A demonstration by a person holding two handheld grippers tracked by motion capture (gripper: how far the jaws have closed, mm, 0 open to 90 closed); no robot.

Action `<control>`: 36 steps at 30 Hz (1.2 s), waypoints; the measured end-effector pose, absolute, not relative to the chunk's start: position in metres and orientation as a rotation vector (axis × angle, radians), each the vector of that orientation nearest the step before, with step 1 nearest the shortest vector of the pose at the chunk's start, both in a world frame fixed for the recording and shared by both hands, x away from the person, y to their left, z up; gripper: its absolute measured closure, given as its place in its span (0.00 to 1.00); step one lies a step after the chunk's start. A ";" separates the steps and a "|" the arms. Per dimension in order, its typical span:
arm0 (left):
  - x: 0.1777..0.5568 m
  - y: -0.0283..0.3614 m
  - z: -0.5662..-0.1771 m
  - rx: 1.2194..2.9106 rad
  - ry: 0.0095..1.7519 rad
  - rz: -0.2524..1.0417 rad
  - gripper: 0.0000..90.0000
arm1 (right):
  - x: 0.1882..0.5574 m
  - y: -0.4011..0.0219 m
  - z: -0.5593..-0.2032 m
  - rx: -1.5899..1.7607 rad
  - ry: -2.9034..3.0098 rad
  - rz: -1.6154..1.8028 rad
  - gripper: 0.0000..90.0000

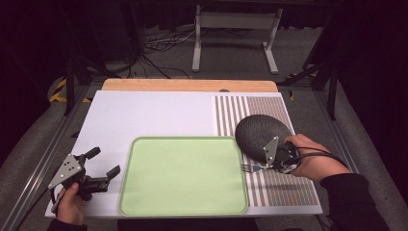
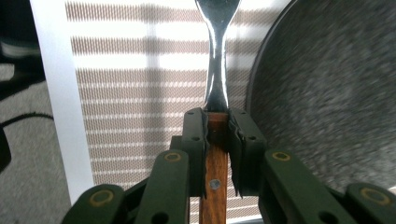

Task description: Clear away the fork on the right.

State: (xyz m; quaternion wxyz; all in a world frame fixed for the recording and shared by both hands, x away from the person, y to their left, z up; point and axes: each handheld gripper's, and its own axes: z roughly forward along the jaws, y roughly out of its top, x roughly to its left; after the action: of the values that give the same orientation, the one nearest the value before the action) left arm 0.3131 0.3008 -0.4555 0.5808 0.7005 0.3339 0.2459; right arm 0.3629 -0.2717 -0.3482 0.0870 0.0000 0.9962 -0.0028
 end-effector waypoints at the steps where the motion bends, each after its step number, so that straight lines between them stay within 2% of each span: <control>1: 0.313 0.301 -0.455 1.636 0.781 0.575 0.00 | 0.364 -0.269 -0.345 -0.003 2.959 0.004 0.87; 22: 0.313 0.302 -0.455 1.630 0.780 0.572 0.00 | 0.376 -0.218 -0.331 -0.018 2.935 0.085 0.87; 36: 0.313 0.302 -0.455 1.632 0.779 0.571 0.00 | 0.377 -0.196 -0.335 0.275 2.928 0.253 0.87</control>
State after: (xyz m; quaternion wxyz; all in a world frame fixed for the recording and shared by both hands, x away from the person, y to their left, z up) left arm 0.3132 0.3023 -0.4549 0.5832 0.6989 0.3339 0.2446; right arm 0.3766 -0.1956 -0.3346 0.0950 0.0929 0.9875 0.0852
